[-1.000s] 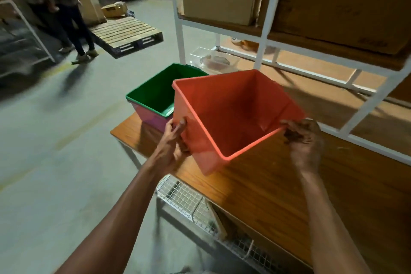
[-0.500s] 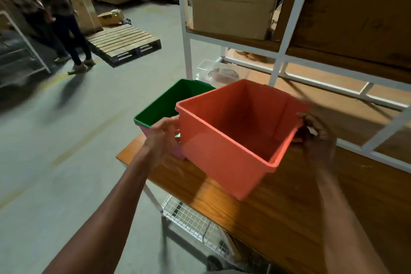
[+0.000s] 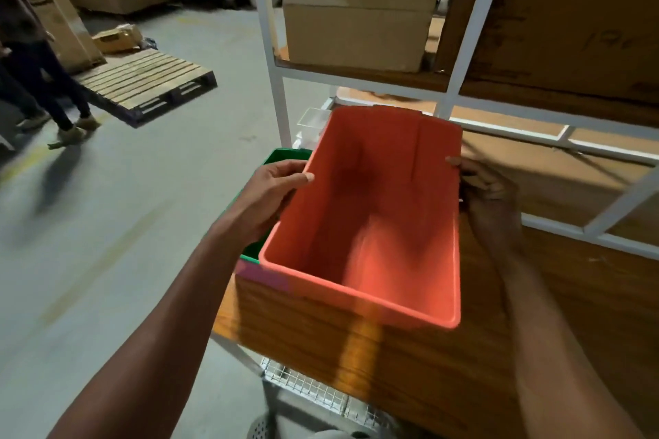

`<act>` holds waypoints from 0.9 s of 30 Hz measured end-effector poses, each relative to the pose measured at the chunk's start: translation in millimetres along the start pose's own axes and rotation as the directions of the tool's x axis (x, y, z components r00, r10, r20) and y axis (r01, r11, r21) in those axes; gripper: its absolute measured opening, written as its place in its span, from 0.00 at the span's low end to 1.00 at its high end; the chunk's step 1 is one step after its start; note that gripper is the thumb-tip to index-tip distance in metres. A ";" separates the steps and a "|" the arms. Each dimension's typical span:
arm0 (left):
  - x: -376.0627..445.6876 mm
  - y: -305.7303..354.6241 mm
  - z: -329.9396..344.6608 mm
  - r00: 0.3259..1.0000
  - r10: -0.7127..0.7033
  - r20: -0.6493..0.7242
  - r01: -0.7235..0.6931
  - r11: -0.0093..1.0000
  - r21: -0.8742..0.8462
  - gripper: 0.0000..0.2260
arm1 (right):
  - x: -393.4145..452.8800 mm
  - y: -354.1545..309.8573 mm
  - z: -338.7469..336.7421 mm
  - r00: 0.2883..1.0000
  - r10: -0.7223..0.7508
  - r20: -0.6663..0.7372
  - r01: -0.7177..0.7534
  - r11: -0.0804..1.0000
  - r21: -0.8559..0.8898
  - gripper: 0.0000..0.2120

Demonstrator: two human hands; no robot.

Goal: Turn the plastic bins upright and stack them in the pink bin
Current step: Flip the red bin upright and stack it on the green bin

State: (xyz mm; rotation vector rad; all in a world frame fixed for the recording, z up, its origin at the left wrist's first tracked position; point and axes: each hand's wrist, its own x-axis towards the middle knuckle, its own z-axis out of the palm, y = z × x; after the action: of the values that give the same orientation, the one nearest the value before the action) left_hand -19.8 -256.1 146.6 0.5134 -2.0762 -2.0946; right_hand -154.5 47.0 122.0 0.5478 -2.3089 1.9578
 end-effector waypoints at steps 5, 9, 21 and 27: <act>28.7 -0.6 -51.8 0.998 0.018 0.055 -0.017 0.999 -0.035 0.13 | -4.0 -21.9 52.8 0.976 0.205 -0.077 -0.189 0.966 0.178 0.15; 47.5 1.4 -93.1 0.998 0.018 0.052 -0.017 0.999 -0.034 0.13 | -9.2 -37.4 103.1 0.917 0.396 -0.054 -0.356 0.870 0.340 0.10; 81.5 2.3 -168.8 1.000 0.000 0.018 0.000 1.000 0.010 0.11 | 4.2 -46.3 195.1 0.864 0.485 -0.136 -0.419 0.842 0.340 0.12; 88.6 -11.8 -181.0 1.000 -0.030 0.007 0.030 0.999 0.035 0.14 | 5.9 -34.4 211.1 0.844 0.513 -0.157 -0.454 0.839 0.300 0.11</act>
State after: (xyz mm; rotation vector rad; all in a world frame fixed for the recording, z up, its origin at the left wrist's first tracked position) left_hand -38.9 -455.9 125.6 0.5456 -2.1255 -2.0828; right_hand -112.0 -162.6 116.2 -0.2989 -2.2143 2.3926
